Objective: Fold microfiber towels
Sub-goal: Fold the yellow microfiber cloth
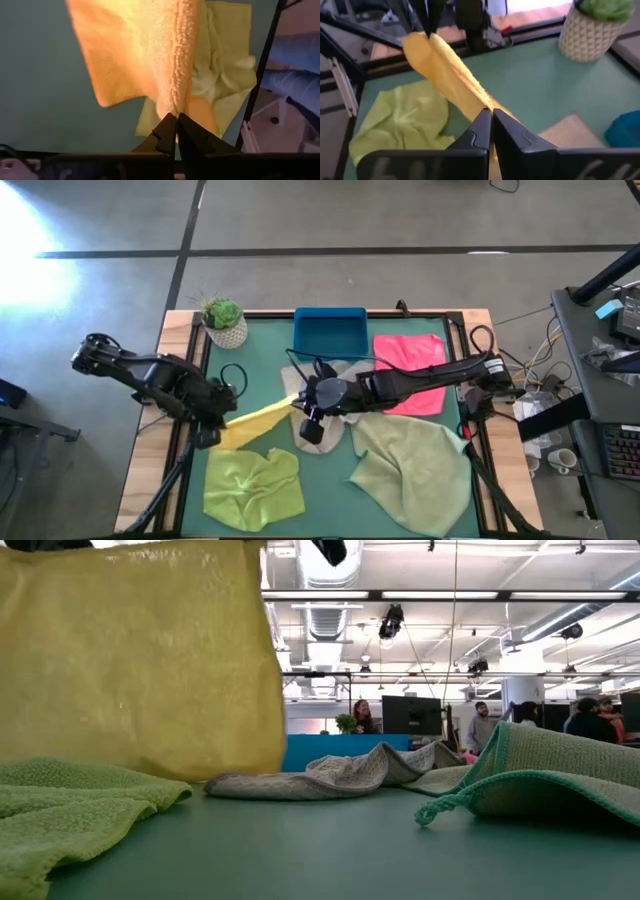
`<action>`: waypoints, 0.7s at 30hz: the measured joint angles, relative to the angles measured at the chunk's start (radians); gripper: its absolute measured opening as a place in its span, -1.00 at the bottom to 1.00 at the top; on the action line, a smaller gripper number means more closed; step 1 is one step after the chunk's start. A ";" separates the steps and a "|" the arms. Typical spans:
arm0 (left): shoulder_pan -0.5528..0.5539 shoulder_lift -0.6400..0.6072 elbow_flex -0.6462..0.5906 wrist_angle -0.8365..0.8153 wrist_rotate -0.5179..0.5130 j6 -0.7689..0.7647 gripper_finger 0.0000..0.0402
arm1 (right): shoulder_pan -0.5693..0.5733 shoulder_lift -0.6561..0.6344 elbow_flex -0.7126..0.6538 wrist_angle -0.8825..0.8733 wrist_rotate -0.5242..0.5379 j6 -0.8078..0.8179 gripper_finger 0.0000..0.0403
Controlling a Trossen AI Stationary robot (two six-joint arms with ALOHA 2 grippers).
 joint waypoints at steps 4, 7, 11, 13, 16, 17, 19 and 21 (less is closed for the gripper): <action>0.000 0.026 0.080 -0.068 -0.024 0.067 -1.00 | 0.015 0.006 0.065 -0.044 0.081 0.001 -0.96; 0.000 0.053 0.140 -0.121 -0.045 0.119 -1.00 | 0.021 0.022 0.132 -0.107 0.124 -0.006 -0.96; 0.000 0.097 0.216 -0.198 -0.048 0.193 -1.00 | 0.024 0.050 0.210 -0.180 0.145 -0.011 -0.96; 0.000 0.112 0.244 -0.197 -0.050 0.237 -1.00 | 0.028 0.062 0.232 -0.206 0.178 -0.023 -0.96; 0.000 0.137 0.286 -0.198 -0.074 0.291 -1.00 | 0.033 0.073 0.252 -0.231 0.244 -0.045 -0.96; 0.000 0.142 0.294 -0.198 -0.091 0.306 -1.00 | 0.033 0.077 0.252 -0.237 0.250 -0.049 -0.96; 0.000 0.157 0.311 -0.199 -0.124 0.332 -1.00 | 0.033 0.078 0.249 -0.230 0.266 -0.058 -0.96; 0.009 0.168 0.326 -0.198 -0.162 0.349 -1.00 | 0.033 0.079 0.246 -0.237 0.279 -0.081 -0.96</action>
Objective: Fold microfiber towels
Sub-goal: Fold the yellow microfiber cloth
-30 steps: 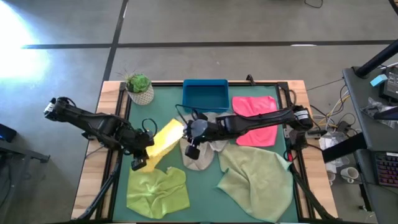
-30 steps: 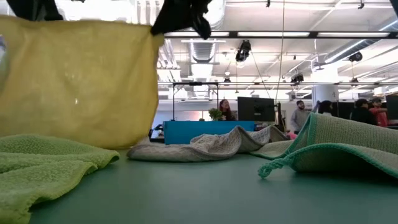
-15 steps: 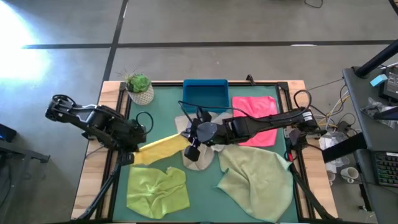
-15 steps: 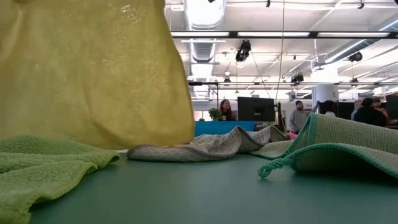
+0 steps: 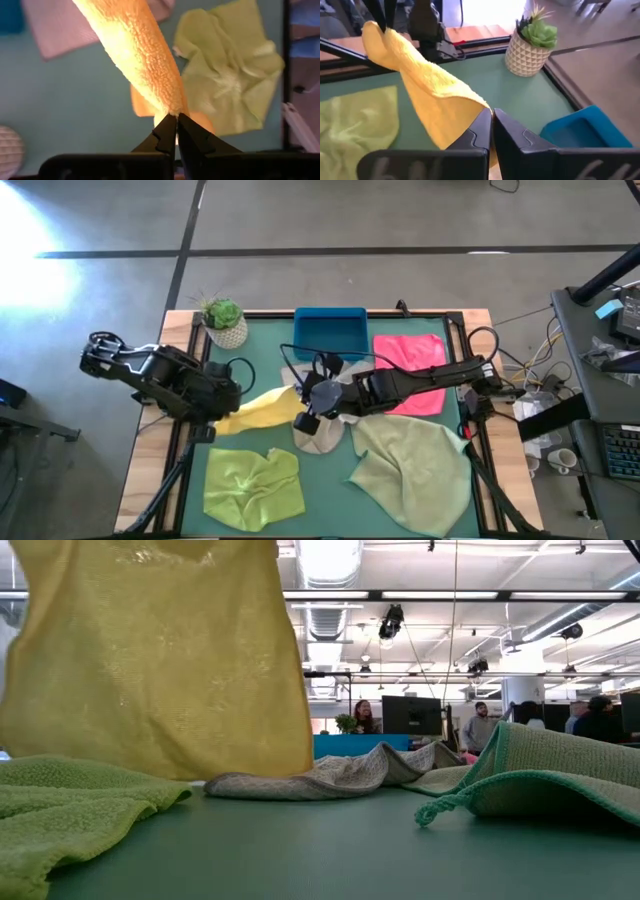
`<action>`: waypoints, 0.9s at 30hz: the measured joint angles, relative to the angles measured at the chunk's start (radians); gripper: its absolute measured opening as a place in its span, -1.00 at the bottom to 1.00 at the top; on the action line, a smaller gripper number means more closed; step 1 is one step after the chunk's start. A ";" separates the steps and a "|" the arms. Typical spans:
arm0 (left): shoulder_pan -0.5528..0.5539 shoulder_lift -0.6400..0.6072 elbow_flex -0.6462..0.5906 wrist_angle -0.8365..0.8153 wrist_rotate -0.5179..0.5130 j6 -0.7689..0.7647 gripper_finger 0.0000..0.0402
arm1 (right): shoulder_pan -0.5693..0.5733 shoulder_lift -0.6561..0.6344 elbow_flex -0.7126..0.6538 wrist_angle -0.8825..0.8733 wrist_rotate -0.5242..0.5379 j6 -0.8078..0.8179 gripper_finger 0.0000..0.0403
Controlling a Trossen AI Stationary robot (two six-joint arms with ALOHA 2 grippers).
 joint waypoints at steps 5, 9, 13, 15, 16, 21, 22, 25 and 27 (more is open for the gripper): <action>0.025 0.019 0.023 0.000 -0.090 0.023 -1.00 | -0.005 -0.001 0.000 0.005 0.051 -0.048 -0.96; 0.058 0.017 0.023 0.000 -0.153 0.046 -1.00 | -0.017 -0.001 0.000 0.005 0.070 -0.098 -0.96; 0.102 0.015 0.028 0.000 -0.240 0.104 -1.00 | -0.048 -0.001 0.000 0.007 0.102 -0.156 -0.96; 0.131 0.014 0.036 -0.001 -0.290 0.149 -1.00 | -0.070 -0.001 0.000 0.013 0.131 -0.206 -0.96; 0.151 0.014 0.042 0.000 -0.314 0.176 -1.00 | -0.082 -0.003 0.000 0.023 0.141 -0.228 -0.96; 0.258 0.015 0.098 0.000 -0.379 0.281 -1.00 | -0.137 -0.019 0.012 0.058 0.144 -0.318 -0.96; 0.276 0.015 0.112 0.000 -0.380 0.297 -1.00 | -0.143 -0.019 0.022 0.059 0.143 -0.331 -0.96; 0.308 0.014 0.154 0.001 -0.379 0.321 -1.00 | -0.146 -0.019 0.045 0.059 0.116 -0.351 -0.96; 0.312 0.011 0.180 0.000 -0.371 0.324 -1.00 | -0.141 -0.019 0.052 0.059 0.079 -0.348 -0.96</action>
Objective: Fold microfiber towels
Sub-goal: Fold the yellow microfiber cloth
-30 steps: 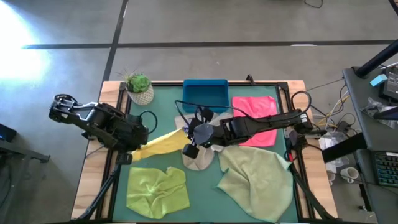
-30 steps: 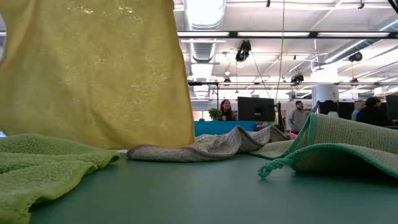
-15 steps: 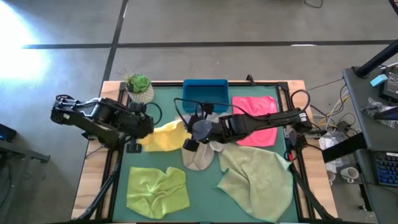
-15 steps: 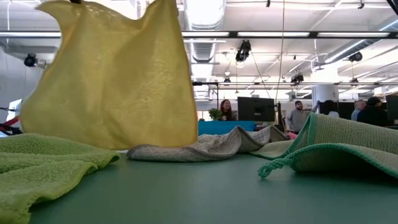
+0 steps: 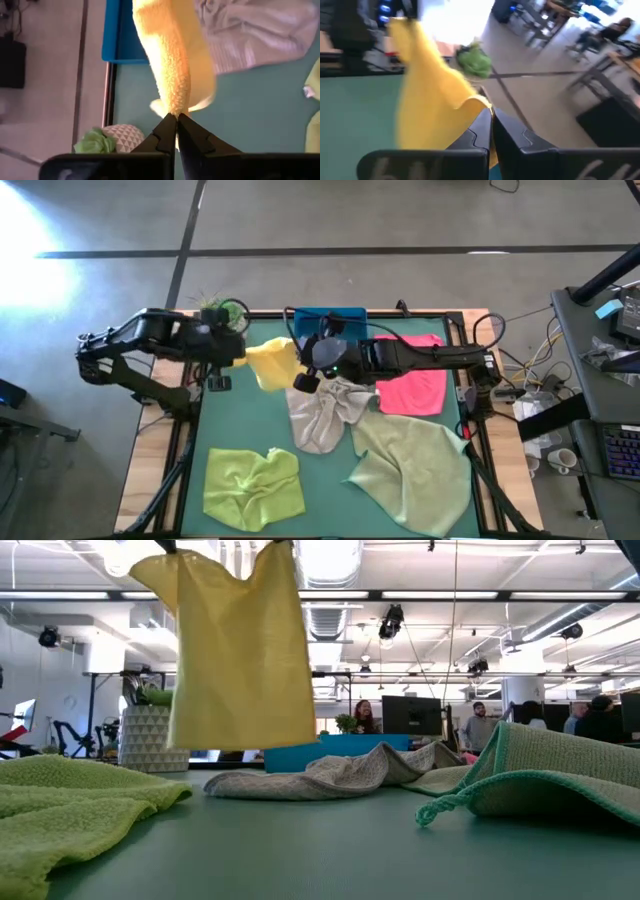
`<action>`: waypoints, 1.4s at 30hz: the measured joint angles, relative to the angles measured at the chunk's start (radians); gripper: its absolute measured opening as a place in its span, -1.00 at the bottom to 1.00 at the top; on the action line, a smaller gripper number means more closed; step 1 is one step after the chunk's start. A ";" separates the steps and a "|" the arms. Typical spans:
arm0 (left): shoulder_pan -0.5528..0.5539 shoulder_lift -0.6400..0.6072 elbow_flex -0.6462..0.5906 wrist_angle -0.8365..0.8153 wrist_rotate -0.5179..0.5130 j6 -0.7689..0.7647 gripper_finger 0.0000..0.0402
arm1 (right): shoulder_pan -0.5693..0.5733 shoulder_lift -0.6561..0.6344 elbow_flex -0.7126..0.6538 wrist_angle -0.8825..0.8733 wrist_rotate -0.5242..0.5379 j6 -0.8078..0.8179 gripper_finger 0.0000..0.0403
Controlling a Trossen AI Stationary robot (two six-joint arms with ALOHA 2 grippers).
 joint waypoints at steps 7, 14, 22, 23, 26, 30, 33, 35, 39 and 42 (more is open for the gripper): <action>-0.015 -0.015 -0.045 0.000 0.342 -0.170 -1.00 | 0.067 0.006 -0.008 -0.148 -0.107 0.218 -0.96; -0.112 -0.014 -0.252 -0.001 0.497 -0.262 -1.00 | 0.147 0.079 -0.059 -0.240 -0.185 0.346 -0.96; -0.120 -0.014 -0.338 0.000 0.498 -0.263 -1.00 | 0.156 0.103 -0.030 -0.225 -0.160 0.341 -0.96; -0.120 -0.015 -0.336 0.000 0.495 -0.263 -1.00 | 0.154 0.100 -0.024 -0.226 -0.144 0.339 -0.96; -0.118 -0.015 -0.314 0.001 0.469 -0.263 -1.00 | 0.144 0.074 -0.015 -0.227 -0.092 0.336 -0.96; -0.118 -0.017 -0.271 0.003 0.462 -0.280 -1.00 | 0.137 0.048 0.018 -0.231 -0.026 0.325 -0.96; -0.118 -0.023 -0.227 0.000 0.463 -0.336 -1.00 | 0.139 0.045 0.047 -0.233 -0.010 0.314 -0.96; -0.118 -0.029 -0.199 0.000 0.474 -0.373 -1.00 | 0.139 0.045 0.065 -0.233 -0.011 0.313 -0.96; -0.118 -0.033 -0.141 0.000 0.548 -0.446 -1.00 | 0.141 0.043 0.088 -0.232 -0.008 0.314 -0.96; -0.118 -0.035 -0.110 0.000 0.575 -0.446 -1.00 | 0.146 0.043 0.098 -0.231 0.017 0.306 -0.96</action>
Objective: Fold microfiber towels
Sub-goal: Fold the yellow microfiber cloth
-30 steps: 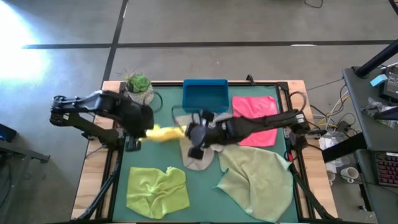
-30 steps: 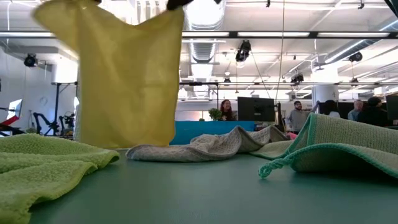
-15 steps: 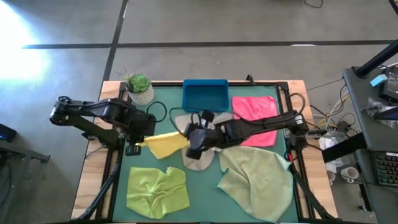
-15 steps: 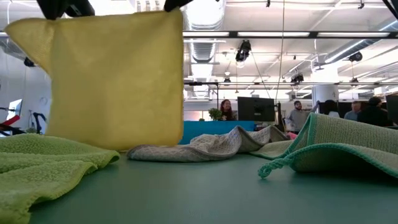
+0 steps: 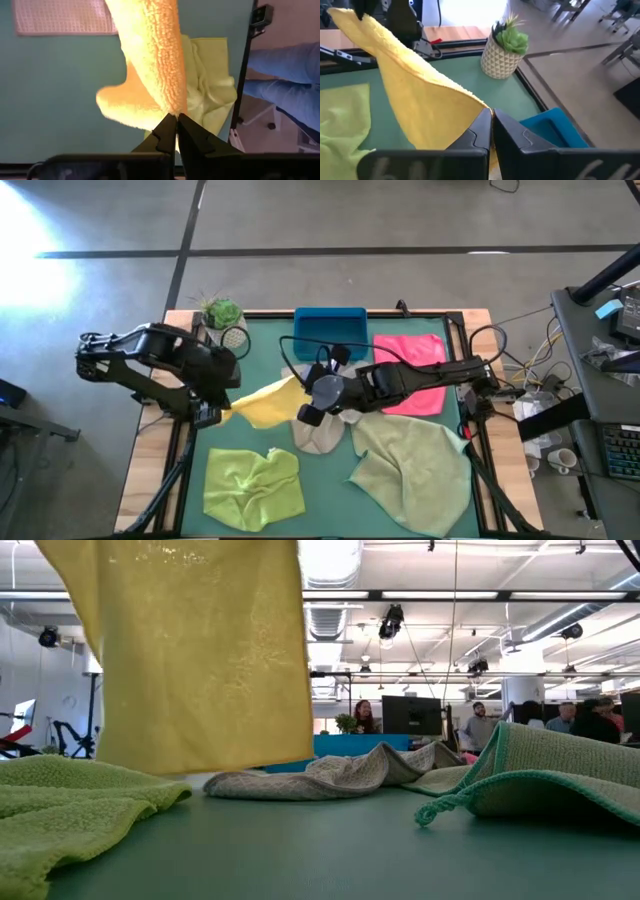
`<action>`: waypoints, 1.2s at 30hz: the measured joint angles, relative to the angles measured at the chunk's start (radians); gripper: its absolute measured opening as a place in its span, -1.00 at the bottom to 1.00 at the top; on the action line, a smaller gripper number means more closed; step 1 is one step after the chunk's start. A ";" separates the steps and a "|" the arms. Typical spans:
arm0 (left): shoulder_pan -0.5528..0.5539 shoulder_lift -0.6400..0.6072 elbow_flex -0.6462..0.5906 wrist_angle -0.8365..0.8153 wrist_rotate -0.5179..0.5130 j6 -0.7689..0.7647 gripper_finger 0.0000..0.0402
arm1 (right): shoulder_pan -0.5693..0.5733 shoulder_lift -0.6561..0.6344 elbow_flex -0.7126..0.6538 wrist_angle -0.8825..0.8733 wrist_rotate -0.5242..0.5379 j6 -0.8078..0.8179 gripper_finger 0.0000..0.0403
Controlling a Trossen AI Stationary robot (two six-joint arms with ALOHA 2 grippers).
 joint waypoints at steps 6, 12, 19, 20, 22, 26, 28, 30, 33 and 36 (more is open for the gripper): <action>0.014 0.002 0.009 0.000 -0.078 0.043 -1.00 | -0.008 0.000 0.007 0.003 0.027 -0.050 -0.96; 0.084 0.006 0.011 0.000 -0.115 0.141 -1.00 | -0.052 0.000 0.008 0.006 0.053 -0.109 -0.96; 0.187 0.017 0.013 0.001 -0.145 0.268 -1.00 | -0.107 0.000 0.007 0.007 0.074 -0.241 -0.96; 0.201 0.022 0.013 0.000 -0.152 0.288 -1.00 | -0.113 0.000 0.007 0.007 0.081 -0.258 -0.96; 0.227 0.030 0.023 0.001 -0.171 0.318 -1.00 | -0.121 -0.002 0.006 0.011 0.086 -0.277 -0.96; 0.272 0.030 0.036 0.001 -0.190 0.365 -1.00 | -0.120 -0.003 0.006 0.059 0.094 -0.331 -0.96; 0.281 0.028 0.040 0.000 -0.189 0.366 -1.00 | -0.114 -0.003 0.006 0.068 0.093 -0.345 -0.96; 0.281 0.023 0.043 0.001 -0.172 0.352 -1.00 | -0.103 -0.003 0.005 0.065 0.093 -0.340 -0.96; 0.279 0.011 0.035 0.002 -0.099 0.278 -1.00 | -0.080 -0.003 0.005 0.033 0.081 -0.280 -0.96; 0.255 0.003 -0.016 0.001 -0.009 0.184 -1.00 | -0.047 -0.003 0.004 -0.027 0.041 -0.184 -0.96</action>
